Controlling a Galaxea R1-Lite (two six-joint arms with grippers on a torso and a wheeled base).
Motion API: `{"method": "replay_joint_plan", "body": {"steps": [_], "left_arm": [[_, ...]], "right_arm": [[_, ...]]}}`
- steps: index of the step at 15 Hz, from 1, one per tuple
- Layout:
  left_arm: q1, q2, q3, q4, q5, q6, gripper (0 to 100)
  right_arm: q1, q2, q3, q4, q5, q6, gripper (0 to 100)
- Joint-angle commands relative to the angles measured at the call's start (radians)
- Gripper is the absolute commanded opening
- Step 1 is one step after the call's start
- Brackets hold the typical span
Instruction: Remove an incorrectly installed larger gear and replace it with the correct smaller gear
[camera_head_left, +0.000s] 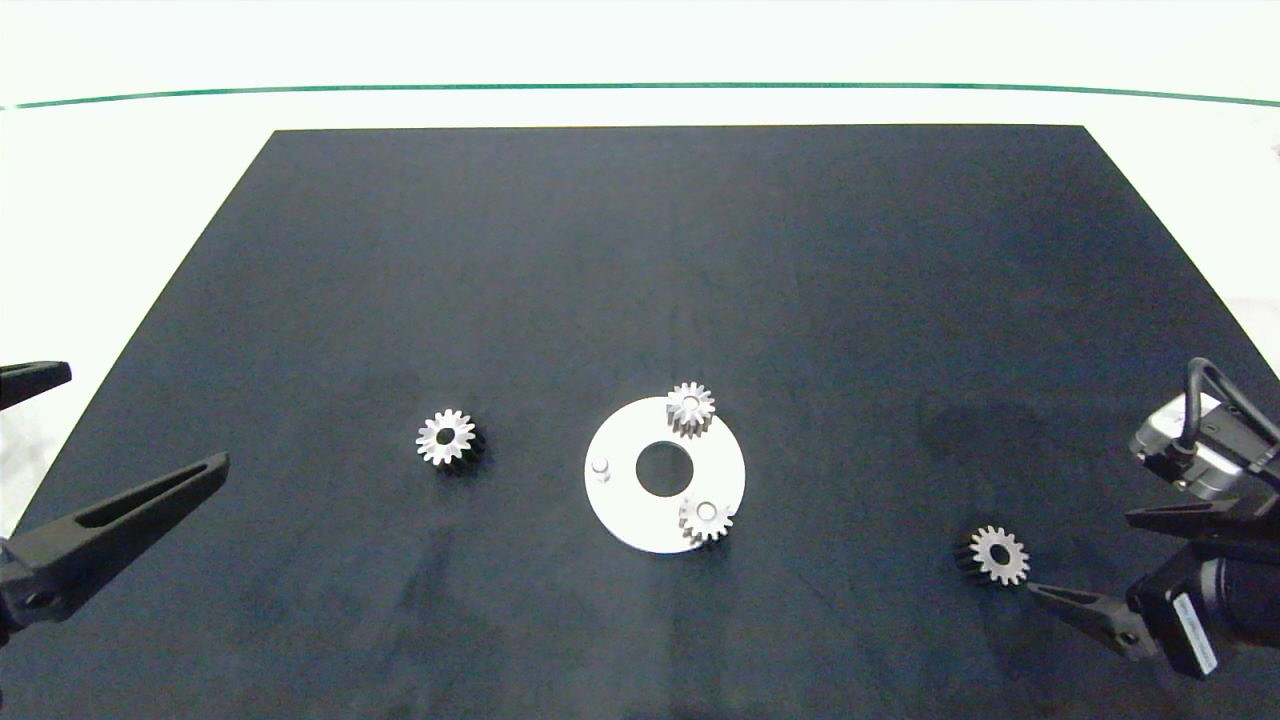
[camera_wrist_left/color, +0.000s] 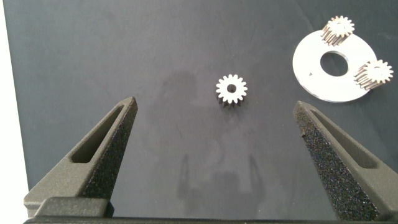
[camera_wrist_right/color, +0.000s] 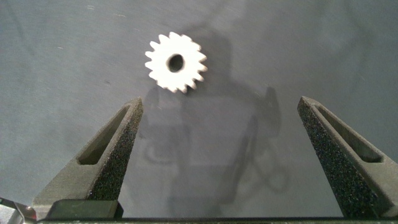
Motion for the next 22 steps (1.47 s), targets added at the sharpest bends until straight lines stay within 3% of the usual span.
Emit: {"method": "replay_joint_plan", "body": {"steps": [1,7,11,19,22], "left_arm": [[-0.002,-0.023,0.001,0.021,0.001,0.001,100],[-0.002,-0.049,0.002,0.032,0.001,0.001,100],[0.000,-0.057,0.004,0.032,0.001,0.001,100],[-0.002,-0.076,0.004,0.057,0.001,0.001,100],[-0.002,-0.077,-0.001,0.057,0.001,0.001,100]], "right_arm": [[0.070,0.076,0.003,-0.038,-0.011,-0.002,100],[0.097,0.182,0.048,-0.196,-0.057,-0.002,100],[0.113,0.192,0.048,-0.199,-0.062,-0.001,99],[0.108,0.209,0.048,-0.219,-0.057,0.010,82],[0.109,0.209,0.048,-0.219,-0.053,0.085,76]]}}
